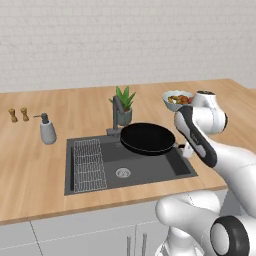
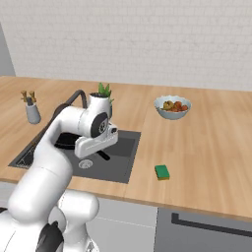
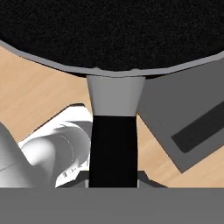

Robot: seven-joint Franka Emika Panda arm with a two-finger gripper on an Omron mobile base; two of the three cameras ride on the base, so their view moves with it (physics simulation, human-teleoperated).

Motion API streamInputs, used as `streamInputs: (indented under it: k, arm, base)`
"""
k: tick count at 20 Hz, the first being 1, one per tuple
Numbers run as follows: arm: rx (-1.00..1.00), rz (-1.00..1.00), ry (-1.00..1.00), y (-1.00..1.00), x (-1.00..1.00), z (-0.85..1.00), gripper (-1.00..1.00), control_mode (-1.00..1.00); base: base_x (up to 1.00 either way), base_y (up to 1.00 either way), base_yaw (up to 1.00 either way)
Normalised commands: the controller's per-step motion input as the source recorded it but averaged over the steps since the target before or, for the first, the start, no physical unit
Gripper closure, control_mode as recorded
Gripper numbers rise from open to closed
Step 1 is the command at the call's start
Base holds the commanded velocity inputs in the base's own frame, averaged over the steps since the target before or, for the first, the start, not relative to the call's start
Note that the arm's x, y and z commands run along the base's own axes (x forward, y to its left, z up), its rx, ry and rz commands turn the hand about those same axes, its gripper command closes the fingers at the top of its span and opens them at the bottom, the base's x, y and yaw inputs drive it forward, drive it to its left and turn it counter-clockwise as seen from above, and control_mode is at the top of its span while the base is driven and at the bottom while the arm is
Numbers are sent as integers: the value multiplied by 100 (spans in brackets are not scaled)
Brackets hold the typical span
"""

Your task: Pick the pan and sponge and place them into the sink. Then turn on the water.

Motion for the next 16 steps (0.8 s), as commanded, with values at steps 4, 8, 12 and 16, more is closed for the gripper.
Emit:
streamInputs:
  k: [4, 8, 12, 16]
  arm:
    - [1, 11, 2, -4, 38, -34, 100, -100]
    - [0, 2, 1, -12, 45, -35, 100, -100]
    - [0, 0, 1, -10, 51, -41, 100, -100]
    - [0, 0, 4, 0, 52, -47, 100, -100]
  base:
    - [0, 0, 0]
    - [0, 0, 0]
    - [0, 0, 0]
    - [0, 0, 0]
